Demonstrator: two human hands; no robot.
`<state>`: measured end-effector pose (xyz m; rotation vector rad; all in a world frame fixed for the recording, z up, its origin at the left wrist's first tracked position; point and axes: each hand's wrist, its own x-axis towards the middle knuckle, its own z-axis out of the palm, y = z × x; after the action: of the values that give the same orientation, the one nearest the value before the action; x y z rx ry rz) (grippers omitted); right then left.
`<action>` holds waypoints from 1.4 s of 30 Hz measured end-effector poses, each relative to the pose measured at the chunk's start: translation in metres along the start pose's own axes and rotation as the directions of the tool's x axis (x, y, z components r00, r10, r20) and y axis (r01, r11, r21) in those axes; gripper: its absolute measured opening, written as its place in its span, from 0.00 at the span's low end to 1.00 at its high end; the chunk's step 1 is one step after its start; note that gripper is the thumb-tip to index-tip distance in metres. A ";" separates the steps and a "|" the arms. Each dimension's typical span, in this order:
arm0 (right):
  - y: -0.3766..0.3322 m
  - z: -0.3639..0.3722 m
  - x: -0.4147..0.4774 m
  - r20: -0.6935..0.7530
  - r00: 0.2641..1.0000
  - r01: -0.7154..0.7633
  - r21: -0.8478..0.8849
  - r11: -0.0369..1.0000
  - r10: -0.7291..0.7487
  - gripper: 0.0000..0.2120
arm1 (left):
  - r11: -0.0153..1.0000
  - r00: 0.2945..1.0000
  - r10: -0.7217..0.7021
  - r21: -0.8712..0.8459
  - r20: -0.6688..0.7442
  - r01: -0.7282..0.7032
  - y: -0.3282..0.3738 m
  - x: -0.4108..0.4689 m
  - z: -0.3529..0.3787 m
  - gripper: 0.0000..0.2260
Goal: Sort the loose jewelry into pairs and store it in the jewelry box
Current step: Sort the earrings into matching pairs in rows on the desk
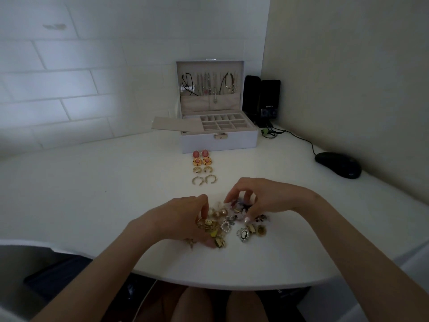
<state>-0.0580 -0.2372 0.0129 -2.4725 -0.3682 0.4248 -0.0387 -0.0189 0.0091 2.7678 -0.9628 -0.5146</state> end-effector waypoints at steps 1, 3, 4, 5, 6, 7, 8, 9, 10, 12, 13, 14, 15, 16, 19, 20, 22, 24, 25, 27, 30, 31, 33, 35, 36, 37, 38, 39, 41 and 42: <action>-0.001 0.001 0.000 0.002 1.000 0.024 0.028 0.999 -0.024 0.23 | 1.000 1.000 -0.001 0.002 -0.014 0.001 0.001 0.000 0.001 0.25; -0.003 0.004 0.001 0.005 0.998 0.063 0.066 0.996 -0.064 0.24 | 1.000 0.999 -0.002 0.016 -0.034 0.002 0.003 0.000 0.003 0.25; -0.003 0.005 0.001 0.002 0.997 0.080 0.074 0.994 -0.081 0.24 | 1.000 0.999 -0.002 0.021 -0.037 0.002 0.003 0.000 0.003 0.25; -0.002 0.005 0.000 -0.006 0.996 0.094 0.085 0.992 -0.094 0.24 | 1.000 0.999 -0.002 0.014 -0.033 0.002 0.004 -0.001 0.003 0.25; -0.001 0.004 -0.001 -0.023 0.995 0.103 0.103 0.989 -0.101 0.23 | 1.000 1.000 -0.004 -0.009 -0.020 0.004 0.003 -0.002 0.001 0.25; 0.001 0.003 -0.002 -0.046 0.994 0.108 0.128 0.986 -0.103 0.22 | 0.999 1.000 -0.009 -0.052 0.001 0.009 0.001 -0.003 -0.001 0.24; 0.003 0.002 -0.003 -0.073 0.992 0.113 0.151 0.982 -0.102 0.22 | 0.994 1.000 -0.016 -0.111 0.020 0.018 -0.001 -0.004 -0.004 0.23; 0.005 0.001 -0.004 -0.099 0.990 0.116 0.163 0.980 -0.101 0.21 | 0.986 1.000 -0.020 -0.167 0.023 0.023 -0.003 -0.005 -0.006 0.22; 0.007 0.000 -0.006 -0.119 0.988 0.114 0.162 0.980 -0.095 0.19 | 0.980 1.000 -0.021 -0.197 0.001 0.021 -0.006 -0.005 -0.009 0.19; 0.010 -0.002 -0.008 -0.127 0.989 0.093 0.132 0.987 -0.076 0.16 | 0.980 0.994 -0.019 -0.200 -0.108 -0.004 -0.010 -0.003 -0.011 0.15; 0.011 -0.002 -0.009 -0.123 0.990 0.080 0.113 0.990 -0.066 0.15 | 0.981 0.984 -0.014 -0.195 -0.177 -0.021 -0.013 0.000 -0.011 0.13; 0.012 -0.002 -0.009 -0.121 0.991 0.066 0.096 0.993 -0.054 0.14 | 0.981 0.972 0.000 -0.187 -0.234 -0.045 -0.015 0.003 -0.010 0.10; 0.013 -0.002 -0.010 -0.123 0.992 0.052 0.082 0.995 -0.042 0.13 | 0.982 0.961 0.028 -0.172 -0.274 -0.077 -0.016 0.005 -0.008 0.08; 0.013 -0.002 -0.011 -0.132 0.991 0.039 0.069 0.997 -0.030 0.13 | 0.982 0.954 0.065 -0.153 -0.294 -0.114 -0.017 0.007 -0.007 0.05; 0.009 0.000 -0.011 -0.211 0.977 0.047 0.047 0.998 -0.036 0.13 | 0.969 0.946 0.163 -0.136 -0.279 -0.207 -0.019 0.013 -0.002 0.05; 0.006 0.001 -0.010 -0.232 0.971 0.065 0.050 0.997 -0.051 0.12 | 0.967 0.947 0.173 -0.136 -0.270 -0.215 -0.019 0.014 0.000 0.06; 0.000 0.008 -0.005 -0.231 0.969 0.097 0.043 0.994 -0.084 0.11 | 0.969 0.950 0.166 -0.137 -0.266 -0.208 -0.019 0.017 0.003 0.06; -0.002 0.014 0.000 -0.198 0.975 0.098 -0.012 0.995 -0.099 0.09 | 0.970 0.953 0.149 -0.146 -0.264 -0.192 -0.020 0.018 0.004 0.05; -0.002 0.016 0.002 -0.188 0.978 0.088 -0.037 0.995 -0.093 0.09 | 0.971 0.954 0.145 -0.147 -0.262 -0.188 -0.020 0.018 0.004 0.05; 0.002 0.015 0.002 -0.195 0.979 0.055 -0.039 0.998 -0.061 0.07 | 0.972 0.957 0.142 -0.149 -0.252 -0.184 -0.023 0.016 0.002 0.05; 0.006 0.009 -0.002 -0.206 0.978 0.023 -0.005 1.000 -0.023 0.04 | 0.967 0.961 0.140 -0.177 -0.238 -0.185 -0.027 0.013 0.000 0.05; 0.006 0.008 -0.003 -0.217 0.976 0.023 0.004 1.000 -0.021 0.04 | 0.965 0.962 0.140 -0.187 -0.235 -0.186 -0.028 0.013 0.000 0.05; 0.001 0.007 -0.003 -0.256 0.966 0.046 0.042 0.998 -0.034 0.05 | 0.963 0.961 0.144 -0.189 -0.235 -0.190 -0.029 0.013 0.000 0.04; -0.006 0.009 -0.002 -0.256 0.964 0.087 0.062 0.994 -0.069 0.06 | 0.965 0.959 0.146 -0.180 -0.243 -0.193 -0.030 0.015 0.000 0.04; -0.010 0.011 0.000 -0.232 0.969 0.104 0.047 0.993 -0.090 0.07 | 0.965 0.958 0.146 -0.179 -0.246 -0.193 -0.030 0.016 0.000 0.04; -0.013 0.014 0.002 -0.202 0.973 0.117 0.022 0.993 -0.110 0.08 | 0.964 0.958 0.146 -0.183 -0.247 -0.194 -0.030 0.016 0.000 0.04; -0.016 0.017 0.004 -0.174 0.977 0.124 -0.012 0.992 -0.124 0.09 | 0.962 0.958 0.148 -0.189 -0.246 -0.197 -0.030 0.017 0.000 0.04; -0.017 0.020 0.007 -0.155 0.979 0.126 -0.048 0.991 -0.132 0.09 | 0.960 0.958 0.151 -0.196 -0.242 -0.201 -0.030 0.016 0.000 0.04; -0.017 0.022 0.010 -0.146 0.981 0.113 -0.082 0.990 -0.124 0.08 | 0.956 0.961 0.162 -0.208 -0.226 -0.209 -0.029 0.015 -0.001 0.04; -0.017 0.022 0.011 -0.147 0.983 0.101 -0.077 0.992 -0.111 0.07 | 0.954 0.962 0.166 -0.213 -0.217 -0.212 -0.030 0.014 -0.001 0.04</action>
<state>-0.0595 -0.2090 0.0038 -2.5186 -0.4562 0.1821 -0.0113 -0.0046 -0.0018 2.4308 -1.0339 -0.2951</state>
